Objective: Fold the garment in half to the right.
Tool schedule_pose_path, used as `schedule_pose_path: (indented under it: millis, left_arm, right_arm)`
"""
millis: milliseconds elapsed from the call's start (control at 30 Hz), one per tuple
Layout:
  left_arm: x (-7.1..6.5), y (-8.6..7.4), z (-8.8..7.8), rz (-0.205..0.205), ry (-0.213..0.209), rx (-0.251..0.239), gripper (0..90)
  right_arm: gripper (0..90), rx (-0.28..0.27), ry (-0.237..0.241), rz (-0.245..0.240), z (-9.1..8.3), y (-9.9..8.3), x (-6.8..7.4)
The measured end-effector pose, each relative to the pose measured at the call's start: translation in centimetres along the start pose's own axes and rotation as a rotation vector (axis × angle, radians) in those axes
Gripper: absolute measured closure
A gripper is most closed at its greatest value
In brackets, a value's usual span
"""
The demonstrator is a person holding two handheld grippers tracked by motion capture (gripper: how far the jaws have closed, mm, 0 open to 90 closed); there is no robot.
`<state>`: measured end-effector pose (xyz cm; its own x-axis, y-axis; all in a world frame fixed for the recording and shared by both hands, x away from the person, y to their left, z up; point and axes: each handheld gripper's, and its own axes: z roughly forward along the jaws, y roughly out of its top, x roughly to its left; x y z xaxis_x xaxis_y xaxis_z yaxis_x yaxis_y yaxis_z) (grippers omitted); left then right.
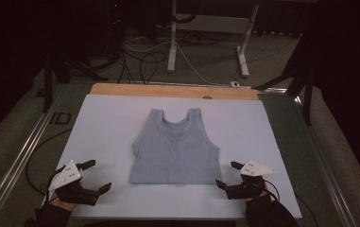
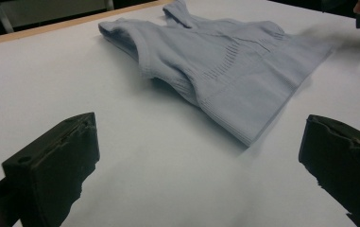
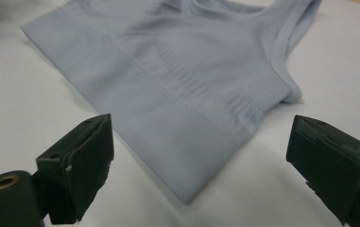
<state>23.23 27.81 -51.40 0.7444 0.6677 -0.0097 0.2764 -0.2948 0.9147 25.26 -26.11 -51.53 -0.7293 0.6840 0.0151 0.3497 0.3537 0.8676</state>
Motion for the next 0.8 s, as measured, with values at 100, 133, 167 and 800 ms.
schedule_pose_path:
  millis: [100, 133, 167, 800]
  left_arm:
    - [-0.1, 0.1, -0.1, -0.002, -0.002, -0.001, 0.2]
    - [-0.1, 0.2, -0.1, -0.003, -0.005, -0.004, 0.2]
    - [-0.2, 0.2, -0.1, -0.002, -0.008, -0.006, 0.2]
    - [-0.3, 1.6, -0.2, -0.028, -0.067, 0.015, 0.2]
  right_arm:
    - [8.2, -0.021, 0.010, 0.001, -0.1, 0.3, 0.1]
    - [8.2, -0.024, 0.006, -0.002, -0.1, 0.3, 0.1]
    - [8.2, -0.022, 0.008, -0.003, -0.1, 0.3, 0.2]
    - [8.4, -0.088, 0.057, -0.008, -1.4, 3.3, 1.6]
